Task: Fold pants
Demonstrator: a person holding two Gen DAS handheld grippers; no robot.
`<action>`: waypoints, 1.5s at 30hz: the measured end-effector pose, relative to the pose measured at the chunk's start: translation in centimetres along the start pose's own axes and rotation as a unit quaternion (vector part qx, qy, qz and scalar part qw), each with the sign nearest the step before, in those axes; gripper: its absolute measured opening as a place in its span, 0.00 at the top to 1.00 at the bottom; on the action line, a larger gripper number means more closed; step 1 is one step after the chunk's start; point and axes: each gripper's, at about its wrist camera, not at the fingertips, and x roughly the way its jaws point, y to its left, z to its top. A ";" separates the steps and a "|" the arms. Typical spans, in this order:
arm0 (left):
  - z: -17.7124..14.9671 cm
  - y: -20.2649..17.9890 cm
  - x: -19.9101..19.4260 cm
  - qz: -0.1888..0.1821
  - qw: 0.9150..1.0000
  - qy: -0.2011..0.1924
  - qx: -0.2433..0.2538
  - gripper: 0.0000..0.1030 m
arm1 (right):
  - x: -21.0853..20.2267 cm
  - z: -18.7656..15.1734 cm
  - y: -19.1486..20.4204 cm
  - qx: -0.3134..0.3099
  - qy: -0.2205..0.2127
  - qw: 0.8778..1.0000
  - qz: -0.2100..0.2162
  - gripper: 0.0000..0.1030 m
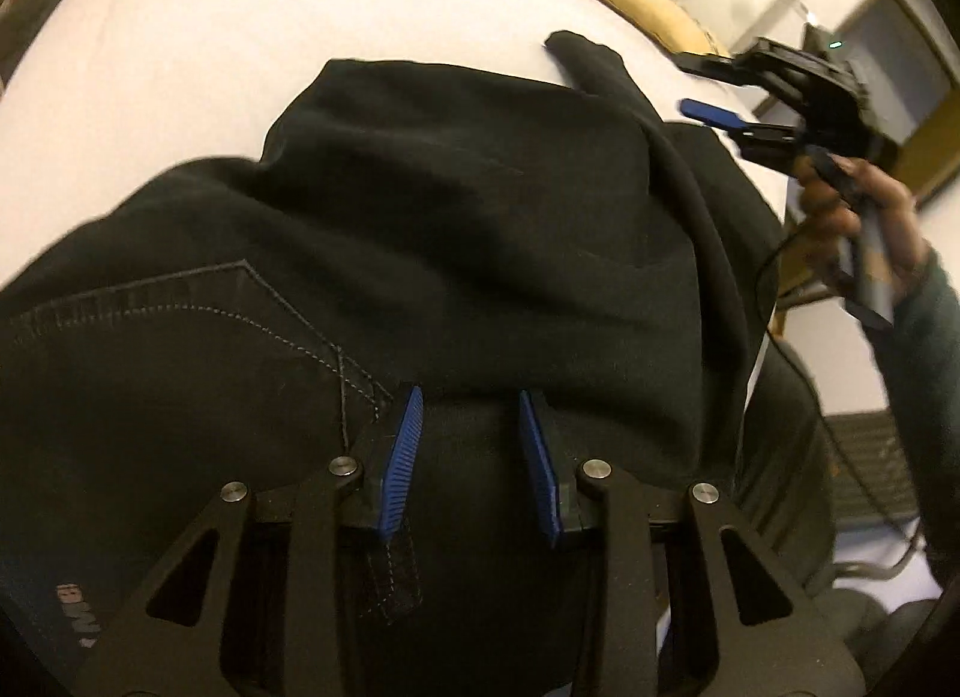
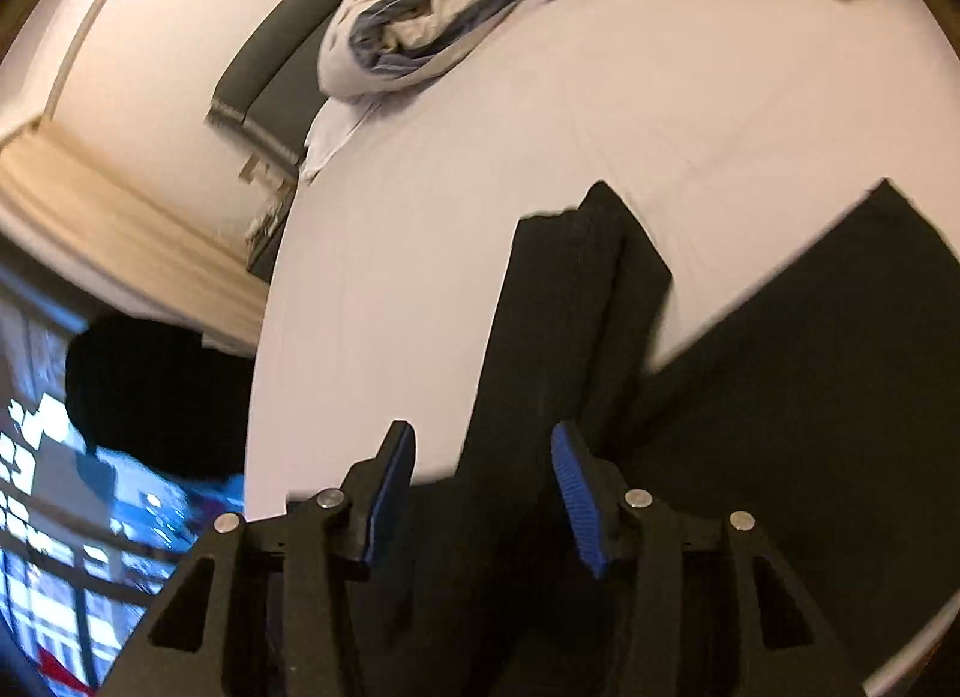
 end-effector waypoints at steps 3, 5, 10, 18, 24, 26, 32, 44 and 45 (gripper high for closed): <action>-0.2 0.1 0.4 -0.006 1.000 0.002 -0.008 0.69 | 1.7 2.0 -2.0 0.048 -0.008 0.999 0.002 0.52; 0.1 0.7 0.3 -0.011 1.000 0.002 -0.011 0.69 | 2.4 2.9 -3.2 0.068 -0.009 0.998 -0.004 0.53; 0.3 2.7 0.2 -0.040 0.999 -0.001 -0.036 0.69 | 4.1 4.2 -5.0 0.081 0.015 0.996 -0.034 0.57; 0.0 4.2 -0.6 -0.066 0.996 -0.003 -0.055 0.69 | 5.7 4.4 -6.4 0.103 0.038 0.993 -0.030 0.61; -0.6 4.9 -1.1 -0.066 0.997 -0.005 -0.051 0.69 | 6.4 4.9 -7.2 0.110 0.042 0.993 0.018 0.65; -0.7 4.9 -1.1 -0.065 0.997 -0.006 -0.050 0.69 | 6.5 5.1 -7.2 0.102 0.040 0.994 0.023 0.94; -0.6 4.2 -0.8 -0.057 0.997 -0.003 -0.049 0.69 | 1.7 4.7 -6.4 0.062 -0.028 0.998 0.010 0.96; -0.3 2.4 -0.5 -0.029 0.996 -0.020 -0.083 0.69 | -15.0 -6.0 -19.2 0.202 -0.189 0.958 -0.079 0.96; -0.3 2.4 -0.5 -0.030 0.995 -0.021 -0.091 0.69 | -14.9 -6.4 -19.7 0.206 -0.189 0.957 -0.082 0.96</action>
